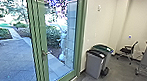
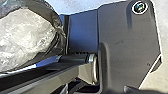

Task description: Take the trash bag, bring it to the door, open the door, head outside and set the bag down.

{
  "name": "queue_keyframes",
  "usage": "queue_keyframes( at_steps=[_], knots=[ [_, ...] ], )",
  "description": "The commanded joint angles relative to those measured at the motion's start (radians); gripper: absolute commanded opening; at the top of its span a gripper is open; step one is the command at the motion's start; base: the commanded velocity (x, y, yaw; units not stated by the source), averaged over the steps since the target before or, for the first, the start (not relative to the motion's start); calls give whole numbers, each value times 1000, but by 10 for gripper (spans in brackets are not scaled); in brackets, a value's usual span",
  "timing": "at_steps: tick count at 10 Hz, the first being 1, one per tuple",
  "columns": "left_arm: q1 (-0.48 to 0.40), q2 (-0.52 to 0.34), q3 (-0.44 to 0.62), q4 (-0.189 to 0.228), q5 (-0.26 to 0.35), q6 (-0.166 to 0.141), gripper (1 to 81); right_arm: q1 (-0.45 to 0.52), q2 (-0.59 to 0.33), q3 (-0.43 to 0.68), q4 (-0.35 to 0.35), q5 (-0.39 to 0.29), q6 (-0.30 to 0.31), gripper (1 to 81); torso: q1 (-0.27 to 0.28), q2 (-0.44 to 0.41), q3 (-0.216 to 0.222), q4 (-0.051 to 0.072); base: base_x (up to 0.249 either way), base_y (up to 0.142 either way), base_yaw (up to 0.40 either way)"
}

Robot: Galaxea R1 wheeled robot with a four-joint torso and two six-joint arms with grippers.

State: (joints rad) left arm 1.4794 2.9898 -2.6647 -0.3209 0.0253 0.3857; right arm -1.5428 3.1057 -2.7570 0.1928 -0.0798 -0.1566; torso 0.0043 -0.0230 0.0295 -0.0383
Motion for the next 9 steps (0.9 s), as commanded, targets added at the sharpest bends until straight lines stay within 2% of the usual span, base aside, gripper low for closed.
queue_keyframes(
  at_steps=[1,4,6,9],
  knots=[
    [-61,-1,3,6,54,4,10,54,20,11,-7,-71,-8,811,0,0,0,0,138,0,0],
    [-55,-4,3,6,45,7,10,52,18,8,-7,-71,-8,811,0,0,0,0,137,0,0],
    [-49,-3,3,6,8,8,10,49,18,8,-7,-71,-8,811,0,0,0,0,137,0,0],
    [-50,0,5,8,8,10,10,49,20,13,-7,-71,-8,811,-1,0,0,0,159,0,0]
  ],
)
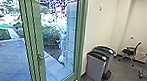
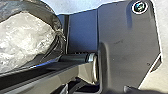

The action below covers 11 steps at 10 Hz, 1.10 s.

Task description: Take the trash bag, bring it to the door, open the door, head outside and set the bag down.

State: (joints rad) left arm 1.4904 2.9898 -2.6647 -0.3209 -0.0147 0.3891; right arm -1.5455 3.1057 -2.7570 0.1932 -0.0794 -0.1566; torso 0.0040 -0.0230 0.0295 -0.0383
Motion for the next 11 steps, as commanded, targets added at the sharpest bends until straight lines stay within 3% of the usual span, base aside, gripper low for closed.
queue_keyframes(
  at_steps=[1,4,8,11],
  knots=[
    [-63,2,5,8,50,7,10,52,20,13,-8,-71,-8,811,0,0,0,0,161,0,0],
    [-62,5,6,8,55,7,10,49,18,8,-12,-69,-8,811,0,0,0,0,161,0,0],
    [-61,5,5,8,56,7,10,18,20,13,-71,-28,-8,811,0,0,0,0,161,0,0],
    [-63,6,5,8,56,7,10,26,18,7,-66,-28,-4,811,0,0,0,0,155,0,0]
  ],
)
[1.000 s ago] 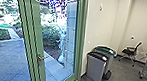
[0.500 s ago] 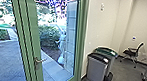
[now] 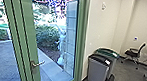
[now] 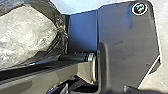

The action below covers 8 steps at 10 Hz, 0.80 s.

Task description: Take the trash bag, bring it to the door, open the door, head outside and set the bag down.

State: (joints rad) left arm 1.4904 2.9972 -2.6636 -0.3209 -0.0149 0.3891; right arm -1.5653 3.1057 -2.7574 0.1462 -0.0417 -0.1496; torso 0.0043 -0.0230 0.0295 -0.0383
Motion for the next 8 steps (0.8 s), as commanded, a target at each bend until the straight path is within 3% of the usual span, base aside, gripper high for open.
queue_keyframes(
  at_steps=[1,8],
  knots=[
    [-61,-1,4,8,56,7,10,47,18,7,-17,-66,-11,811,0,0,0,0,145,0,0],
    [-60,-1,2,8,55,8,10,44,18,9,-20,-64,-11,811,0,0,0,0,140,0,0]
  ],
)
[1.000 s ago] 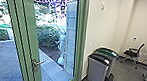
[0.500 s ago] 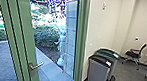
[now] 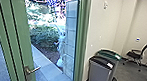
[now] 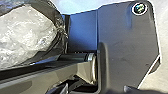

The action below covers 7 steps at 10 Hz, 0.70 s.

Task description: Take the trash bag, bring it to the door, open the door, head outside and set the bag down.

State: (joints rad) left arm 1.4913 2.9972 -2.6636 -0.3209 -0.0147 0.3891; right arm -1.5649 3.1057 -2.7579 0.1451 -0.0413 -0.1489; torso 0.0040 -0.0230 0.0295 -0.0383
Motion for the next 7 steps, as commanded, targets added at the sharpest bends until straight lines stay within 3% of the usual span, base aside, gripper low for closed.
queue_keyframes(
  at_steps=[1,7],
  knots=[
    [-61,-1,2,8,54,7,10,42,18,6,-19,-65,-12,811,0,0,0,0,136,0,0],
    [-59,-1,2,9,55,7,10,44,18,9,-22,-65,-12,811,0,0,0,0,135,0,0]
  ],
)
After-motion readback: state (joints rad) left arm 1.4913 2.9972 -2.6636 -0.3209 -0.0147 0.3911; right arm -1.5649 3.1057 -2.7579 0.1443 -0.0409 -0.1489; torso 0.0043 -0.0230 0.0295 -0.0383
